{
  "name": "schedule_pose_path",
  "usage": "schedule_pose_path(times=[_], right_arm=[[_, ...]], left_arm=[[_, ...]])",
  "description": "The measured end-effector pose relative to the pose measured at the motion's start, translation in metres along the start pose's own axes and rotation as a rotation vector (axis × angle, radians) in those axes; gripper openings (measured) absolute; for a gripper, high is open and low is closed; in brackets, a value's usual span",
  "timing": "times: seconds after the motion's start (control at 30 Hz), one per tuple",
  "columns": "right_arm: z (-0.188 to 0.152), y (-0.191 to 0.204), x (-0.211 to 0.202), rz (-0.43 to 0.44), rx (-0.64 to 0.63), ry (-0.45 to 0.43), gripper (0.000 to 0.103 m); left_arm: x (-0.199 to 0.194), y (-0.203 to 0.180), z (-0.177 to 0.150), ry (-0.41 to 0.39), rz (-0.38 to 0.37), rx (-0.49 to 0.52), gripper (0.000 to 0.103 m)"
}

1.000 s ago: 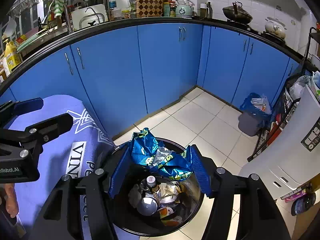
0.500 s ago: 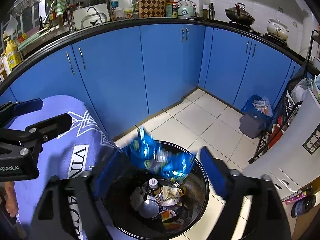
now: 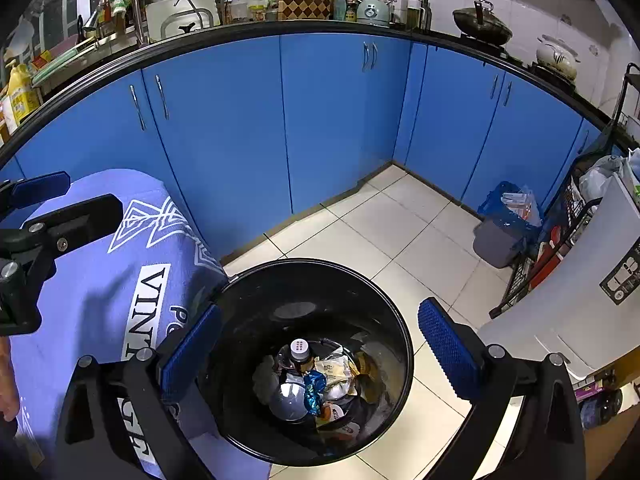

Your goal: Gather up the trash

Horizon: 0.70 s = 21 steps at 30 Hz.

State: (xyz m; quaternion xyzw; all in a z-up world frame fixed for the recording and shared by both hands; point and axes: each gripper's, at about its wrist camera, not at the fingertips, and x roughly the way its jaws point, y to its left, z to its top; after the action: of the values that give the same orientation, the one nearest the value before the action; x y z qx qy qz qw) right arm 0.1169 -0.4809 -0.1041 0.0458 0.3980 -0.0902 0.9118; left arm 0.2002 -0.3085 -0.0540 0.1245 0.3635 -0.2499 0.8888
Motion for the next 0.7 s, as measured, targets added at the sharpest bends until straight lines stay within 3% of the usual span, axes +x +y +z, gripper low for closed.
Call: schedule_pose_path(times=[0.4, 0.5, 0.7], right_arm=[[-0.004, -0.009, -0.013, -0.014, 0.011, -0.015, 0.096], [-0.005, -0.011, -0.016, -0.017, 0.015, -0.019, 0.096], [-0.008, -0.013, -0.020, -0.018, 0.015, -0.020, 0.096]], left_arm=[[-0.013, -0.012, 0.001, -0.022, -0.044, 0.011, 0.100], [-0.018, -0.013, 0.001, -0.050, -0.010, 0.007, 0.100], [-0.021, -0.017, 0.002, -0.040, -0.022, 0.012, 0.100]])
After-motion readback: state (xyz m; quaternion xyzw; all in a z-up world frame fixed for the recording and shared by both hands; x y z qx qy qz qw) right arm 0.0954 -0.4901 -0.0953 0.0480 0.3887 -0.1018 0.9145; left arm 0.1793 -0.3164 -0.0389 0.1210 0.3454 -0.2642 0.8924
